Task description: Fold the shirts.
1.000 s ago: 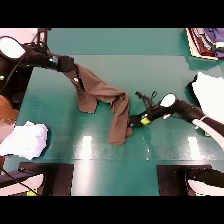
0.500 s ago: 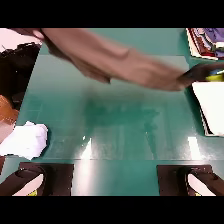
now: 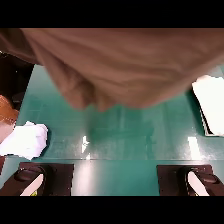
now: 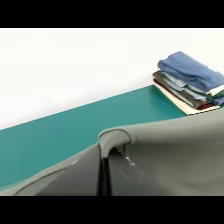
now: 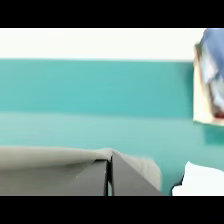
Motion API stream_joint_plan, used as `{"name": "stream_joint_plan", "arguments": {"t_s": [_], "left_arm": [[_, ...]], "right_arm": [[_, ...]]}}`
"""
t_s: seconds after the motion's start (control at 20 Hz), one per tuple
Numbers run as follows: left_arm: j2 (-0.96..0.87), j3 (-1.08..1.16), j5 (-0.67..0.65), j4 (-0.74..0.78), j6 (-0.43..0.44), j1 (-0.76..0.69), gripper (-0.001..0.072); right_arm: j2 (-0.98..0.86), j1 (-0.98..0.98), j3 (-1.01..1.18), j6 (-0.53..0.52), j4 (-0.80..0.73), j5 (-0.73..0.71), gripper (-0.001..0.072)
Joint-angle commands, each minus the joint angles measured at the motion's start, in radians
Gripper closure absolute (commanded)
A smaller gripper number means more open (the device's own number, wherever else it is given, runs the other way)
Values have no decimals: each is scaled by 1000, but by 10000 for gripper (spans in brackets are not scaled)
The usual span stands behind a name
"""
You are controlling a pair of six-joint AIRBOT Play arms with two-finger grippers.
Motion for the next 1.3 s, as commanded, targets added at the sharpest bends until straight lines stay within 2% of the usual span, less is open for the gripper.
{"name": "stream_joint_plan", "arguments": {"t_s": [0.0,0.15,0.25,0.35,0.45,0.6,0.75,0.95,1.0,1.05,1.1,1.15,1.25], "left_arm": [[17,24,-32,-58,-2,1,677],[-23,-10,-147,-28,-2,1,678],[-78,-115,-227,11,-2,1,677],[-142,-280,-219,25,2,1,677],[-229,-452,-133,25,10,1,677],[-402,-615,106,24,19,1,677],[-583,-598,301,25,37,1,677],[-697,-503,437,25,35,1,675],[-702,-487,439,24,33,6,597],[-702,-473,430,25,27,11,314],[-698,-459,394,23,25,21,174],[-697,-435,316,22,25,41,177],[-694,-373,75,20,25,104,177]], "right_arm": [[-27,-9,103,0,1,44,694],[-134,-9,156,21,6,181,694],[-218,4,117,43,8,248,694],[-304,44,17,57,8,270,694],[-404,97,-109,57,7,259,694],[-553,151,-240,53,5,129,694],[-676,161,-246,53,8,-27,694],[-798,150,-100,53,6,-72,693],[-822,143,-60,53,10,-69,687],[-846,142,-17,53,25,-48,568],[-866,130,21,53,37,-22,349],[-874,128,53,53,48,18,306],[-853,114,63,28,58,91,310]]}}
